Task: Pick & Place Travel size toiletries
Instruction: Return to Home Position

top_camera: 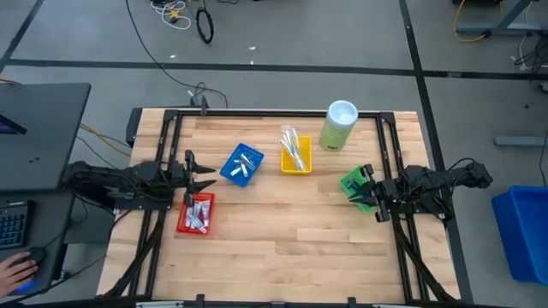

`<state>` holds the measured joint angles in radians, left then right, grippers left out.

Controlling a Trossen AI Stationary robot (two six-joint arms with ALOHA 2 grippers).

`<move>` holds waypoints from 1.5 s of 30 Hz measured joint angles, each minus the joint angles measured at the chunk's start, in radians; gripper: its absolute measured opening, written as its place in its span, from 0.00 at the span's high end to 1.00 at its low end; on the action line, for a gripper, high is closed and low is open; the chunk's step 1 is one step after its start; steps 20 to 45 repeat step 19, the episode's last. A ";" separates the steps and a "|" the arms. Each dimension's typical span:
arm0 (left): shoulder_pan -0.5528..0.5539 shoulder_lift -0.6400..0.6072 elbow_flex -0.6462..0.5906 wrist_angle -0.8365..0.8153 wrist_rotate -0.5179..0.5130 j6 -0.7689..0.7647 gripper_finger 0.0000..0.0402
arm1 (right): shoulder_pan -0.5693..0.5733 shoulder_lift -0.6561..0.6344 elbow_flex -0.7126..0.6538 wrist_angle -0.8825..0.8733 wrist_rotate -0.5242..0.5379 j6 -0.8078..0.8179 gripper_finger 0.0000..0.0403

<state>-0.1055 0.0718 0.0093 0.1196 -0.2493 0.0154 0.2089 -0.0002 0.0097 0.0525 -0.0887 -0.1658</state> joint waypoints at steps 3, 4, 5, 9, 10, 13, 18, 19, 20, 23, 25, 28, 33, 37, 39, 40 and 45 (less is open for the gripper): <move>0.000 0.000 0.000 0.000 0.000 0.015 0.58 | 0.000 0.000 0.000 0.000 0.000 0.000 0.90; 0.000 0.000 0.000 0.000 0.000 0.024 0.58 | 0.000 0.000 0.000 0.000 0.000 0.000 0.90; 0.000 0.000 0.000 0.000 0.000 0.036 0.58 | 0.000 0.000 0.000 0.000 0.000 0.000 0.90; 0.000 0.000 0.000 0.000 0.000 0.078 0.58 | 0.000 0.000 0.000 0.000 0.000 0.000 0.90; 0.000 0.000 0.000 0.000 0.000 0.089 0.58 | 0.000 0.000 0.000 0.000 0.000 0.000 0.90; 0.000 0.000 -0.001 0.000 0.000 0.111 0.58 | 0.000 0.000 0.000 0.000 0.000 0.000 0.90; 0.000 0.000 -0.001 0.000 0.000 0.128 0.58 | 0.000 0.000 0.000 0.000 0.000 0.000 0.90; 0.000 0.000 -0.001 0.000 0.000 0.128 0.58 | 0.000 0.000 0.000 0.000 0.000 0.000 0.90; 0.000 0.000 -0.001 0.000 0.000 0.128 0.58 | 0.000 0.000 0.000 0.000 0.000 0.000 0.90; 0.000 0.000 -0.001 0.000 0.000 0.128 0.58 | 0.000 0.000 0.000 0.000 0.000 0.000 0.90; 0.000 0.000 -0.001 0.000 0.000 0.128 0.58 | 0.000 0.000 0.000 0.000 0.000 0.000 0.90; 0.000 0.000 -0.001 0.000 0.000 0.128 0.58 | 0.000 0.000 0.000 0.000 0.000 0.000 0.90; 0.000 0.000 -0.001 0.000 0.000 0.128 0.58 | 0.000 0.000 0.000 0.000 0.000 0.000 0.90; 0.000 0.000 -0.001 0.000 0.000 0.128 0.58 | 0.000 0.000 0.000 0.000 0.000 0.000 0.90; 0.000 0.000 -0.001 0.000 0.000 0.128 0.58 | 0.000 0.000 0.000 0.000 0.000 0.000 0.90; 0.000 0.000 -0.001 0.000 0.000 0.128 0.58 | 0.000 0.000 0.000 0.000 0.000 0.000 0.90; 0.000 0.000 -0.001 0.000 0.000 0.128 0.58 | 0.000 0.000 0.000 0.000 0.000 0.000 0.90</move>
